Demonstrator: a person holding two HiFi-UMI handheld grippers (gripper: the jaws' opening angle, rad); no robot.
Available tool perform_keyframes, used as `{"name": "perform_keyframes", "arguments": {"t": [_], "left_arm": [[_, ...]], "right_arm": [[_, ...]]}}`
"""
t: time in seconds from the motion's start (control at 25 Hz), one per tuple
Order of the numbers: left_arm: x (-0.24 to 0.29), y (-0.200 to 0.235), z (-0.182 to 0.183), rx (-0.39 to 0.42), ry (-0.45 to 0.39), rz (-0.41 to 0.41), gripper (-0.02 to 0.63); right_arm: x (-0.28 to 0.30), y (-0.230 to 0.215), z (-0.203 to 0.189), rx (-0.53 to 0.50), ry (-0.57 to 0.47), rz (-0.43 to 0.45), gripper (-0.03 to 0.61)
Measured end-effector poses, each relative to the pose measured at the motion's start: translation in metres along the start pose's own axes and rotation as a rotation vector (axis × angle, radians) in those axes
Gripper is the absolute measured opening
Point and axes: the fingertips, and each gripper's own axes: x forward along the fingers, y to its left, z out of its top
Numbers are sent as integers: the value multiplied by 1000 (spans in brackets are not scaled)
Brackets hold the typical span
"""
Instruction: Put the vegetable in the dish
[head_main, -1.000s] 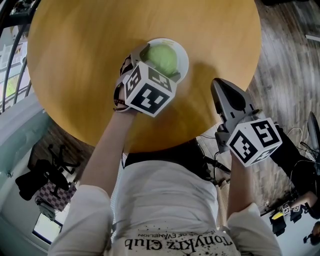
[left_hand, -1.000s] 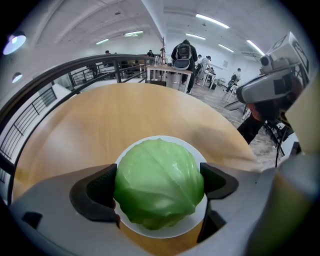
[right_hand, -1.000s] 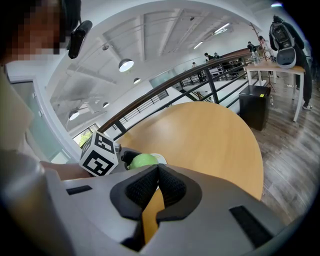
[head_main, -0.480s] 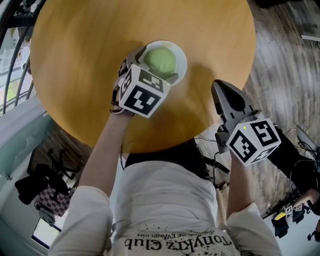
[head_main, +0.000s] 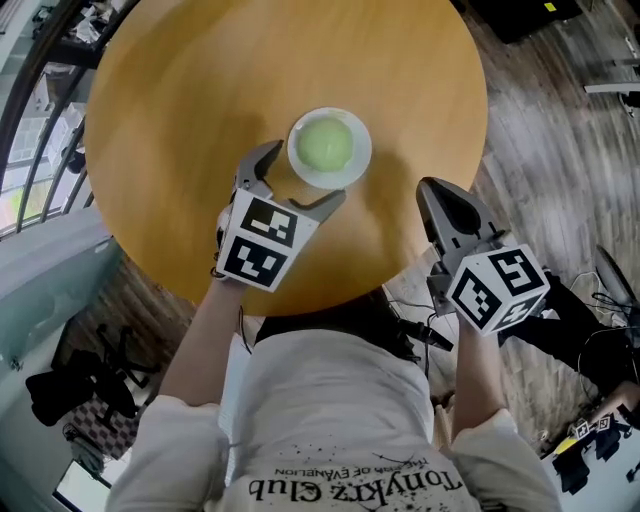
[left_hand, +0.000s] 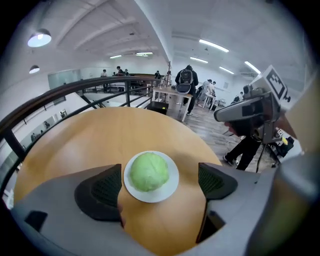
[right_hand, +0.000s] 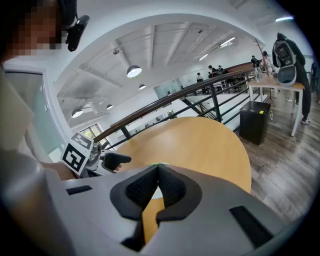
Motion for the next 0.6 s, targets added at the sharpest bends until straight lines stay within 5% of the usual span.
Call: {"name": "perform_keyframes", "arguments": {"t": [0.16, 0.28, 0.44, 0.6], "left_arm": [[-26, -7, 3, -86, -56, -39, 475], [-60, -18, -8, -59, -82, 5, 429], [-105, -32, -28, -55, -144, 101, 199], [-116, -40, -42, -111, -173, 142, 64]], "right_arm": [[-1, 10, 5, -23, -1, 4, 16], [-15, 29, 3, -42, -11, -4, 17], [-49, 51, 2, -68, -60, -20, 17], [-65, 53, -2, -81, -80, -26, 17]]}}
